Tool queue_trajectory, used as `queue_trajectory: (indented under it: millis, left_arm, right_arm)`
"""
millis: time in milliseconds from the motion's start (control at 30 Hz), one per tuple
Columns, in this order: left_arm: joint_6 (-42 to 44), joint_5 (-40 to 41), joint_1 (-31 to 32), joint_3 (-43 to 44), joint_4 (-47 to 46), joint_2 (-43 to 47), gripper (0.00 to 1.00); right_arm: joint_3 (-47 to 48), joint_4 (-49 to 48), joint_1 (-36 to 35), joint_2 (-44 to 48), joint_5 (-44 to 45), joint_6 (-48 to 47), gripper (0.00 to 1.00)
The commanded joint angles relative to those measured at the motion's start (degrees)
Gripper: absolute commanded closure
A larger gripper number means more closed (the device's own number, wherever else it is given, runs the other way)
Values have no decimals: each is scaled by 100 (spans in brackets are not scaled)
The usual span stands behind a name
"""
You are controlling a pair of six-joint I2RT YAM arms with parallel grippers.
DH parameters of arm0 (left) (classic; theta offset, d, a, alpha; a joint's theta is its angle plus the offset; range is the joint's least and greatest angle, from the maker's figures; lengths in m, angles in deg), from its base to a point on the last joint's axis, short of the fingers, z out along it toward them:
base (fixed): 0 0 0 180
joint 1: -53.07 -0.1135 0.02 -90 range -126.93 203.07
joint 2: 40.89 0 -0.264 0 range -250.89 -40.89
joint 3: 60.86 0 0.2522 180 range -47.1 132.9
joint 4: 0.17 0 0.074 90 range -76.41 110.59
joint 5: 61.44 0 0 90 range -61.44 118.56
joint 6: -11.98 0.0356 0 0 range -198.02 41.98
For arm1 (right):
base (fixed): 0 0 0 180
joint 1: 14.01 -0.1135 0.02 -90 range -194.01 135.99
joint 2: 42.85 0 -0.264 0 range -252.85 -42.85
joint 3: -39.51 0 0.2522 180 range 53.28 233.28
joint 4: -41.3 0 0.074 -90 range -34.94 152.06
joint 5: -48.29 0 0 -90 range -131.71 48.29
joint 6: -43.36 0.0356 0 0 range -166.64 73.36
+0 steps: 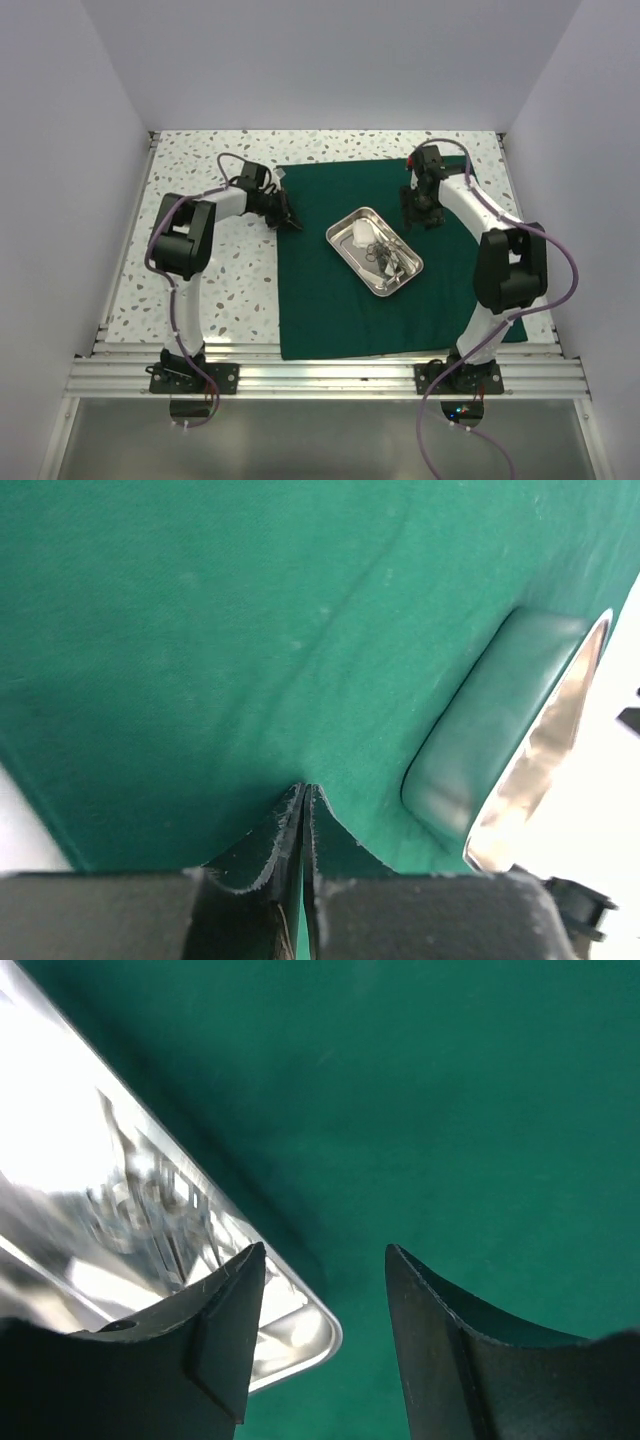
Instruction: Prepare the surgical pack
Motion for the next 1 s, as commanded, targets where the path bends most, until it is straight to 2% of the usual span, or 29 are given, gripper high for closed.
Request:
queue_trajectory:
  millis: [0, 67, 133, 200, 233, 267, 300, 367, 400, 600, 700, 733, 833, 900, 967]
  left_arm:
    - [-135, 657, -300, -373, 528, -137, 94]
    - [-118, 833, -362, -523, 607, -23, 96]
    - [-135, 903, -511, -742, 616, 117, 97]
    - [-223, 869, -730, -1066, 520, 206, 99]
    - [-241, 860, -801, -1164, 519, 267, 100]
    - [-250, 860, -880, -1261, 502, 303, 100]
    - [-224, 895, -1011, -1497, 415, 425, 100]
    - [-249, 737, -1153, -1770, 212, 627, 100]
    - [-302, 1006, -1188, -1911, 299, 820, 100]
    - [-110, 1035, -1408, -2149, 492, 1111, 100]
    - [-196, 983, -1426, -2456, 458, 1313, 100]
    - [-223, 983, -1426, -2527, 475, 1375, 100]
    - [-197, 930, -1426, -2790, 519, 1629, 100]
    - [-127, 1027, -1426, -2966, 589, 1945, 100]
    - [-13, 1079, -1426, -3098, 660, 2313, 100]
  right_arm:
    - [609, 413, 172, -134, 807, 1496, 45]
    - [828, 439, 234, -239, 912, 1944, 45]
    - [1056, 648, 269, -467, 1079, 2225, 50]
    - [1618, 1000, 278, -1072, 1254, 2332, 53]
    - [1820, 1298, 278, -1292, 1351, 2359, 62]
    - [2162, 1396, 269, -1721, 1369, 2350, 68]
    - [2330, 1537, 252, -1899, 1413, 2341, 85]
    - [2595, 1512, 226, -2303, 1431, 2341, 97]
    - [2657, 1442, 199, -2418, 1422, 2333, 100]
    - [3745, 1827, -169, -3719, 1378, 2131, 100]
    - [4816, 2099, -582, -4481, 1335, 1842, 100]
    - [5603, 2248, -783, -4772, 1265, 1805, 100]
    - [7019, 2698, -1091, -5714, 1063, 1691, 100]
    - [7210, 2559, -1294, -5934, 948, 1595, 100]
    - [6851, 2182, -1383, -5848, 756, 1577, 100]
